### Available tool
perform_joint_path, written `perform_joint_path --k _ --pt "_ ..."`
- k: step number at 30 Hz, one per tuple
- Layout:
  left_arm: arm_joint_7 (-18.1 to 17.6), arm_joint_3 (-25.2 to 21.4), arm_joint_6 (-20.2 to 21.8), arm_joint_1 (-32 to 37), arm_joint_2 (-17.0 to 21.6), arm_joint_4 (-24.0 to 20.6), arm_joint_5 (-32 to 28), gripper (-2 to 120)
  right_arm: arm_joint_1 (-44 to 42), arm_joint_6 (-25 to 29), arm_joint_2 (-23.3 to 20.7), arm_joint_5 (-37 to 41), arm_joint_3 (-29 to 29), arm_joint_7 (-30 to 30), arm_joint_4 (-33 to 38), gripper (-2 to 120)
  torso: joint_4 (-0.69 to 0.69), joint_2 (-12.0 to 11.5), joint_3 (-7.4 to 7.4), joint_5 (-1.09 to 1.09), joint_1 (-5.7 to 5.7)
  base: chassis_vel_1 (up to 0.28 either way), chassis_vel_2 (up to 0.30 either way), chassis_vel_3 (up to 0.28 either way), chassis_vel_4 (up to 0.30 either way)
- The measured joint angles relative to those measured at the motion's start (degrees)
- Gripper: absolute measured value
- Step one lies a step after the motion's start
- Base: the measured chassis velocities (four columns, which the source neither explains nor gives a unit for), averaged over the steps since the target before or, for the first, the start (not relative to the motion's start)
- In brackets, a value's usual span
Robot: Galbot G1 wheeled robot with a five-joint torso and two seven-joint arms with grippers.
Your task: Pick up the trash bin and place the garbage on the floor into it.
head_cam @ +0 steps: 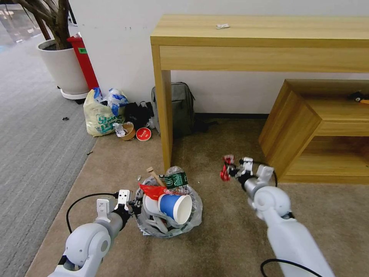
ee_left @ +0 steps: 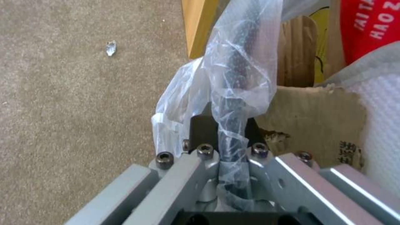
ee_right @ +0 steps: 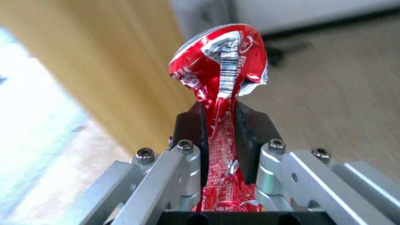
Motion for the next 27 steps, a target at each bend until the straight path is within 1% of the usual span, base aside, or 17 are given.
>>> perform_joint_path --k 1,2,4,6,7,9,10,12,14,16,18,19,22,23,26,27 --pt "-0.08 -0.01 0.0 -0.01 -0.02 0.05 0.0 0 -0.21 0.18 -1.07 0.52 -0.01 -1.3 1.11 14 0.0 0.0 0.0 -0.02 0.0 0.0 0.0 0.0 0.0" --pt "-0.08 -0.01 0.0 -0.01 -0.02 0.05 0.0 0 -0.21 0.18 -1.07 0.52 -0.01 -1.3 1.11 14 0.0 0.0 0.0 -0.02 0.0 0.0 0.0 0.0 0.0" --pt "-0.51 -0.01 0.0 -0.17 -0.08 0.26 -0.05 0 -1.17 1.05 -4.55 2.15 -0.41 -5.94 4.76 14 -0.01 0.0 0.0 -0.01 0.0 0.0 0.0 0.0 0.0" --pt "-0.62 -0.01 0.0 -0.23 -0.09 0.33 -0.07 0 -1.46 1.27 -5.24 2.46 -0.5 -7.06 5.66 14 -0.01 0.0 0.0 0.0 0.0 0.0 0.0 0.0 0.0" --pt "-0.91 -0.01 0.0 -0.41 -0.09 0.55 -0.19 0 -2.35 1.96 -6.66 3.19 -0.83 -10.12 8.19 14 -0.01 0.0 0.0 -0.01 0.0 0.0 0.0 0.0 0.0" --pt "-1.06 0.12 0.0 -0.51 -0.05 0.64 -0.24 0 -3.16 2.66 -7.86 3.99 -1.29 -12.83 10.77 14 -0.01 0.0 0.0 -0.01 0.0 0.0 0.0 0.0 0.0" --pt "-1.06 0.12 0.0 -0.51 -0.05 0.64 -0.24 0 -3.16 2.66 -7.86 3.99 -1.29 -12.83 10.77 14 -0.01 0.0 0.0 -0.01 0.0 0.0 0.0 0.0 0.0" --pt "-1.06 0.38 0.0 -0.61 0.01 0.75 -0.26 0 -3.57 3.03 -8.74 5.44 -2.31 -14.15 13.31 14 -0.01 0.0 0.0 -0.01 0.0 0.0 0.0 0.0 0.0" --pt "-1.05 0.43 0.0 -0.61 0.03 0.77 -0.25 0 -3.56 3.08 -8.87 5.75 -2.53 -14.28 13.68 14 -0.01 0.0 0.0 -0.01 0.0 0.0 0.0 0.0 0.0" --pt "-0.66 0.64 0.0 -0.61 0.25 0.9 -0.03 0 -2.61 3.01 -9.53 8.65 -4.15 -14.8 15.26 14 -0.01 0.0 0.0 -0.01 0.0 0.0 0.0 0.0 0.0" --pt "-0.53 0.71 0.0 -0.61 0.33 0.93 0.04 0 -2.34 2.85 -9.65 9.39 -4.53 -14.82 15.45 14 -0.01 0.0 0.0 -0.01 0.0 0.0 0.0 0.0 0.0" --pt "-0.17 0.85 0.0 -0.61 0.47 0.95 0.21 0 -1.19 1.61 -10.02 12.01 -5.93 -14.64 15.68 14 0.0 0.0 0.0 -0.01 0.0 0.0 0.0 0.0 0.0" --pt "1.19 1.0 0.0 -0.72 0.83 0.96 0.75 0 0.33 -1.29 -11.64 15.89 -8.12 -14.39 15.1 14 0.0 0.0 0.0 -0.01 0.0 0.0 0.0 0.0 0.0" --pt "1.19 1.0 0.0 -0.72 0.83 0.96 0.75 0 0.33 -1.29 -11.64 15.89 -8.12 -14.39 15.1 14 0.0 0.0 0.0 -0.01 0.0 0.0 0.0 0.0 0.0" --pt "2.04 1.04 0.0 -1.0 1.01 1.1 1.68 0 1.92 -3.2 -14.85 15.0 -8.78 -18.38 12.56 14 -0.01 0.0 0.01 -0.01 0.01 0.0 0.0 0.0 0.0" --pt "2.04 1.04 0.0 -1.0 1.01 1.1 1.68 0 1.92 -3.2 -14.85 15.0 -8.78 -18.38 12.56 14 -0.01 0.0 0.01 -0.01 0.01 0.0 0.0 0.0 0.0"
